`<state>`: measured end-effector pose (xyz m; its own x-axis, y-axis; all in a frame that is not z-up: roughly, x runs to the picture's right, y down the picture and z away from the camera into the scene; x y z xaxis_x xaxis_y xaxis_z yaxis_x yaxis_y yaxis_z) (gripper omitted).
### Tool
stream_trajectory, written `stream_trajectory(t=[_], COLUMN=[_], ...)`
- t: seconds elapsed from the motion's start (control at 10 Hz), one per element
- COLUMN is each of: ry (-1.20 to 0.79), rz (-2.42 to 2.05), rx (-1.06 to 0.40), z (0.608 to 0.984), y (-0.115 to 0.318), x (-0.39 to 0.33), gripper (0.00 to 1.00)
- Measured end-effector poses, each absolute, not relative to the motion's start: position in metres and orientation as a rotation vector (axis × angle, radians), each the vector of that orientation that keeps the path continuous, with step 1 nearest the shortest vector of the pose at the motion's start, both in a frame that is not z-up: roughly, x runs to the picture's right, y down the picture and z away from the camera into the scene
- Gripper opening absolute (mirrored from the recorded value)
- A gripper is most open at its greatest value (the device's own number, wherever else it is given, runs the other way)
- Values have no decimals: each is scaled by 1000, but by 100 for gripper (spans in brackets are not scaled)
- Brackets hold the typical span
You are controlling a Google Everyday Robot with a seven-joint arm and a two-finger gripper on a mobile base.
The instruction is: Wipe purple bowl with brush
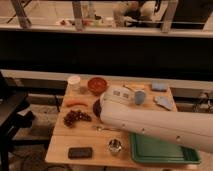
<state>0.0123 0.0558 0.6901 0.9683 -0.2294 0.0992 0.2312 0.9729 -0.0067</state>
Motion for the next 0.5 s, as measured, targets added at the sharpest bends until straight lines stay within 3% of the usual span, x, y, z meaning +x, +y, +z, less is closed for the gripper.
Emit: stream_trajectory(t=[0.5], ry=[-61], rz=[-224], rx=[-39], z=[695], y=[57], x=[23], gripper=[0])
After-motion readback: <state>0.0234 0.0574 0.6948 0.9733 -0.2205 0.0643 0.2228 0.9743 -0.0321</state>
